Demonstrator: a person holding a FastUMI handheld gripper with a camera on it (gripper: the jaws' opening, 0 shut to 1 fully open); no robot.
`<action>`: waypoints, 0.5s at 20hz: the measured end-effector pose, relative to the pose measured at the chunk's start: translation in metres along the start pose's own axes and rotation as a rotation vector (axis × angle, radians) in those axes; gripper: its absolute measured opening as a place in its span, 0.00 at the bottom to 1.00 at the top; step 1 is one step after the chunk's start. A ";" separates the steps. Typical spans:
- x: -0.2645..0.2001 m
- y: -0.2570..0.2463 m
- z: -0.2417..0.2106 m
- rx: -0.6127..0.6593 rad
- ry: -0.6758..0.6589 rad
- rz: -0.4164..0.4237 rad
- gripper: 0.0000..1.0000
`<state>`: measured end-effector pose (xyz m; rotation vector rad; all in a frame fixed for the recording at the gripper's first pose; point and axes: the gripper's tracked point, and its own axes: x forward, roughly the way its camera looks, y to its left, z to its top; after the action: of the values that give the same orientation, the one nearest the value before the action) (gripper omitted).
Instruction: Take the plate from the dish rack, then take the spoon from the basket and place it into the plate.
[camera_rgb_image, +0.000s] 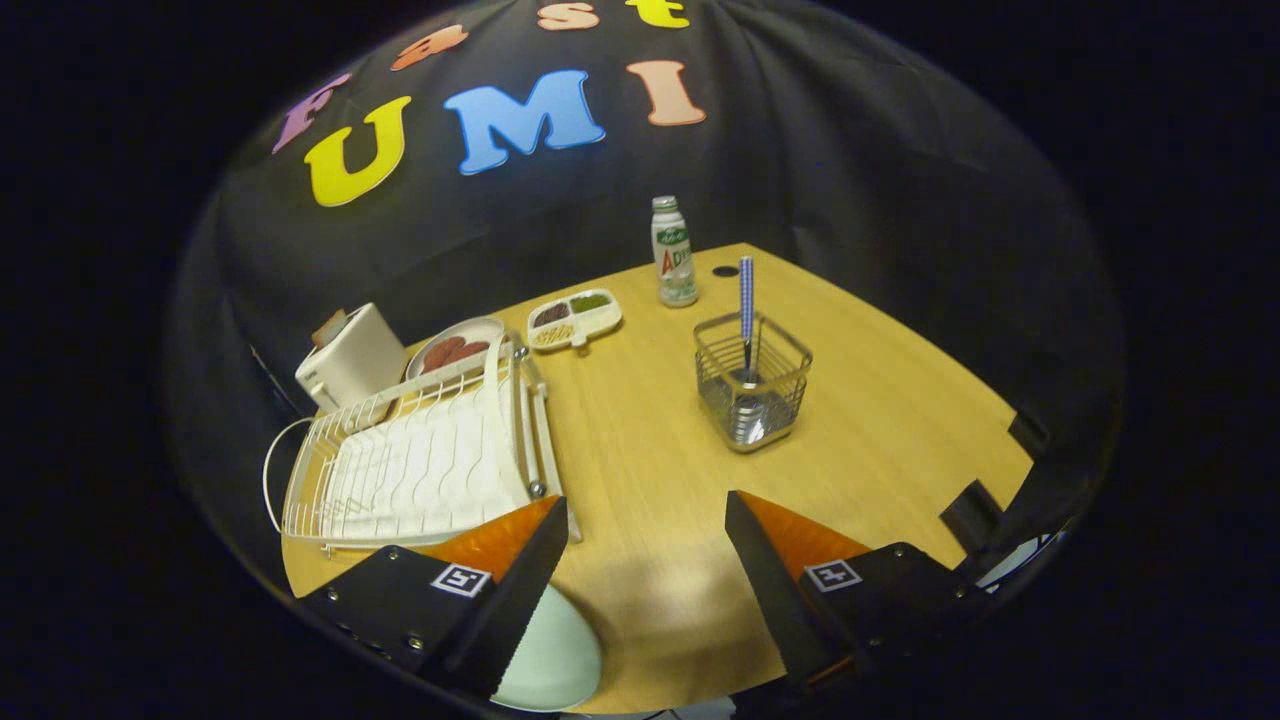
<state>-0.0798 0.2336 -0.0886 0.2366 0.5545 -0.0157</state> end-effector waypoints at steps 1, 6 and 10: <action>0.005 -0.009 0.021 -0.005 -0.034 -0.035 0.98; 0.043 -0.046 0.097 0.012 -0.131 -0.159 0.98; 0.087 -0.070 0.120 0.052 -0.126 -0.209 0.98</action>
<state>0.0508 0.1429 -0.0502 0.2259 0.4515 -0.2467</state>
